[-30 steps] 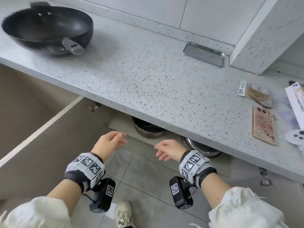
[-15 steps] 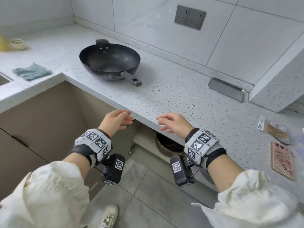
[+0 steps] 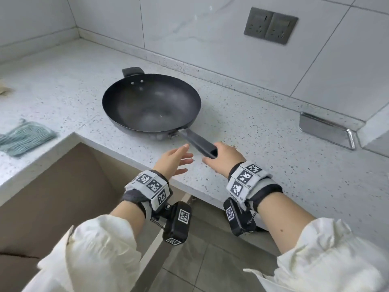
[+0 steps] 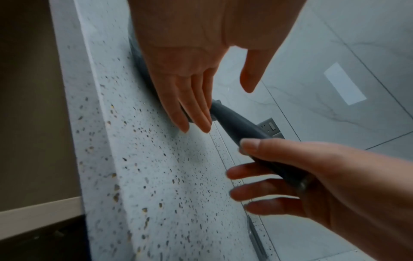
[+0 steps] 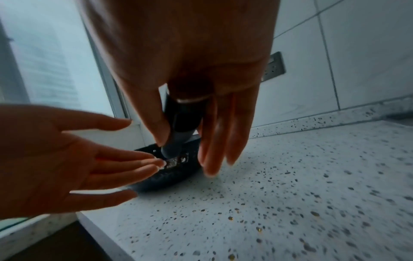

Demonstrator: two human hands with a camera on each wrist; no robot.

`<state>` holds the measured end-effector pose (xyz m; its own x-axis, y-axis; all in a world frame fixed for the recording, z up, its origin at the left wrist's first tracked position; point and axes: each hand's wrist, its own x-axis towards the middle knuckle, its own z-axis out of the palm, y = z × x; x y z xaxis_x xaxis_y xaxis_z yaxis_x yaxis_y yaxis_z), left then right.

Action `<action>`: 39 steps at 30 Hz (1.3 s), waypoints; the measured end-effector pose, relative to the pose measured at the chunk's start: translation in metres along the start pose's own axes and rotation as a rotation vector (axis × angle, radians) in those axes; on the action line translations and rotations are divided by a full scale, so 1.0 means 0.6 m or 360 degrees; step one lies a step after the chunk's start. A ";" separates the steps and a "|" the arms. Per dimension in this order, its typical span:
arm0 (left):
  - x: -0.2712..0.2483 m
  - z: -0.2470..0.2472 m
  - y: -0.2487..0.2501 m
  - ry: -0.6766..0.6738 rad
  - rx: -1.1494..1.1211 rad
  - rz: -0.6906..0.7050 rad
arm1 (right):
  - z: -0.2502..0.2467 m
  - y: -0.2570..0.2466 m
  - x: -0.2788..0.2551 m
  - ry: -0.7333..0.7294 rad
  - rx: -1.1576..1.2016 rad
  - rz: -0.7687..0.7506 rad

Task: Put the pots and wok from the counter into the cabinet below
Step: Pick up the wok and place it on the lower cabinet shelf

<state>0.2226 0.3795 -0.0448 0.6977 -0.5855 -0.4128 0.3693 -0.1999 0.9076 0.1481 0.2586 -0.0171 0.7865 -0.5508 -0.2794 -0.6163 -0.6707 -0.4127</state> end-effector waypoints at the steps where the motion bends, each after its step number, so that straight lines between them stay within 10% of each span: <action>1: 0.020 -0.002 0.000 -0.0046 -0.0015 -0.0027 | 0.002 -0.006 0.014 -0.0016 -0.0070 0.0016; 20: 0.085 0.085 -0.012 -0.0447 -0.0351 -0.0398 | -0.041 0.080 -0.017 -0.0306 -0.0515 0.0059; 39: -0.063 0.180 -0.129 -0.0333 -0.0304 -0.0382 | 0.075 0.213 -0.216 0.0002 0.0180 0.0118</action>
<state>0.1014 0.3320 -0.0911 0.4442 -0.6915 -0.5697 0.6287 -0.2125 0.7481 -0.0305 0.2666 -0.0724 0.7390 -0.5974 -0.3116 -0.6641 -0.5680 -0.4861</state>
